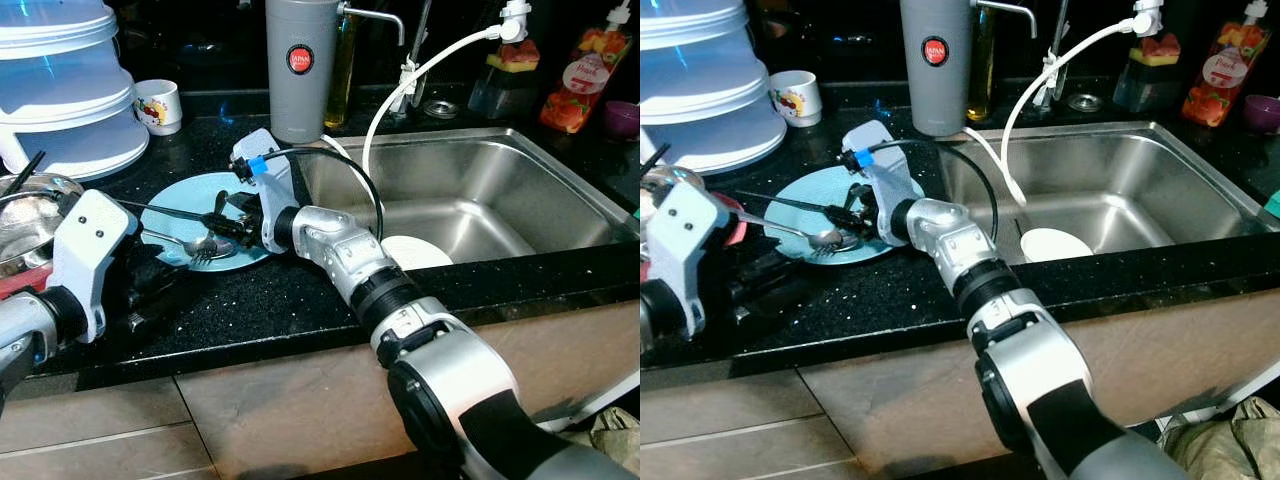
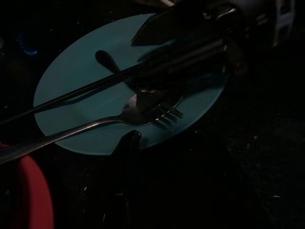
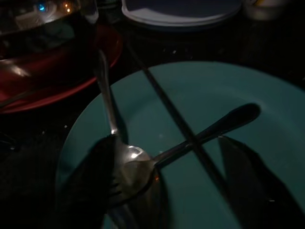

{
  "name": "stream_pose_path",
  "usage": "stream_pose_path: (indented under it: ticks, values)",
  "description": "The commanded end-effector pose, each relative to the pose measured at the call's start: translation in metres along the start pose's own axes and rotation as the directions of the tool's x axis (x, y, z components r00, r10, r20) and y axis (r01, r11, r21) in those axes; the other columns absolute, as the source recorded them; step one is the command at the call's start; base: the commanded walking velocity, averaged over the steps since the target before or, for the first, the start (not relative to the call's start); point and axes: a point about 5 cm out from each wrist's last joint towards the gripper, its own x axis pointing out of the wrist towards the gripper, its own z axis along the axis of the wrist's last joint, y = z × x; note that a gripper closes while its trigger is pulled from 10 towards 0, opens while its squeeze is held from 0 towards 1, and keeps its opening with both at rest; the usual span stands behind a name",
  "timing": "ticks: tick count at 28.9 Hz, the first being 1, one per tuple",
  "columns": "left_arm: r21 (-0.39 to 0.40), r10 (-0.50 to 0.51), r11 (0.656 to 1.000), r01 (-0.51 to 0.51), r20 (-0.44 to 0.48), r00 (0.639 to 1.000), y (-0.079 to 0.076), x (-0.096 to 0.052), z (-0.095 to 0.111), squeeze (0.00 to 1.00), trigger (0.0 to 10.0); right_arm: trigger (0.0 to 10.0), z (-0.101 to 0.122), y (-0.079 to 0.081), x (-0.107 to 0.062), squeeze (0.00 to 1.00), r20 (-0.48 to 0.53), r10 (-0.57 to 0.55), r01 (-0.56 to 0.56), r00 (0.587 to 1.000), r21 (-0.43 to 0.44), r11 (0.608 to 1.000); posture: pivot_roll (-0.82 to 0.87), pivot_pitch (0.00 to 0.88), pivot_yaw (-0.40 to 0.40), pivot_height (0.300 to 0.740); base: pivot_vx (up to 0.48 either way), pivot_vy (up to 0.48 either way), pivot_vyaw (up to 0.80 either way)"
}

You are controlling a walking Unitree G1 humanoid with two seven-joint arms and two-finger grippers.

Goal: Kitchen organization

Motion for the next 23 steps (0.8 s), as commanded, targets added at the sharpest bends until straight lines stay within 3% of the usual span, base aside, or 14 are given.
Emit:
stream_pose_path:
  ticks: [1,14,15,16,18,19,23]
  values:
    - [0.010,-0.029,1.000,0.029,-0.014,0.999,-0.005,-0.001,0.000,0.00,10.0,10.0,-0.005,0.002,0.002,1.00,-0.009,0.010,-0.010,1.000,0.032,0.999,0.08,0.080,-0.053,0.740,0.000,0.000,0.00]
    - [0.005,-0.044,0.999,0.044,-0.008,0.999,-0.006,-0.001,0.002,0.00,10.0,10.0,0.003,0.009,0.010,1.00,-0.010,-0.012,0.013,1.000,0.087,0.996,0.09,0.090,-0.059,0.740,0.000,0.000,0.00]
    - [0.004,-0.044,0.999,0.044,-0.006,0.999,-0.006,-0.001,0.002,0.00,10.0,10.0,0.005,0.009,0.011,0.80,-0.004,-0.007,0.007,1.000,0.087,0.996,0.09,0.090,-0.058,0.740,0.000,0.000,0.00]
    - [0.004,-0.043,0.999,0.043,-0.005,0.999,-0.006,-0.001,0.002,0.00,10.0,10.0,0.007,0.010,0.011,0.18,-0.001,-0.003,0.003,1.000,0.090,0.996,0.09,0.092,-0.057,0.740,0.000,0.000,0.00]
    - [0.003,-0.043,0.999,0.043,-0.005,0.999,-0.006,-0.001,0.002,0.00,10.0,10.0,0.007,0.010,0.011,0.18,-0.001,0.001,-0.001,1.000,0.091,0.996,0.09,0.092,-0.057,0.740,0.000,0.000,0.00]
    - [0.003,-0.045,0.999,0.045,-0.006,0.999,-0.006,-0.002,0.002,0.00,10.0,10.0,0.008,0.011,0.012,0.00,-0.016,-0.002,0.003,1.000,0.082,0.997,0.09,0.091,-0.056,0.740,0.000,0.000,0.00]
    - [0.000,-0.049,0.999,0.049,0.000,0.999,-0.007,-0.001,0.003,0.00,10.0,10.0,0.010,0.010,0.013,0.00,-0.100,-0.047,0.054,0.994,0.073,0.996,0.09,0.090,-0.057,0.740,0.000,0.000,0.00]
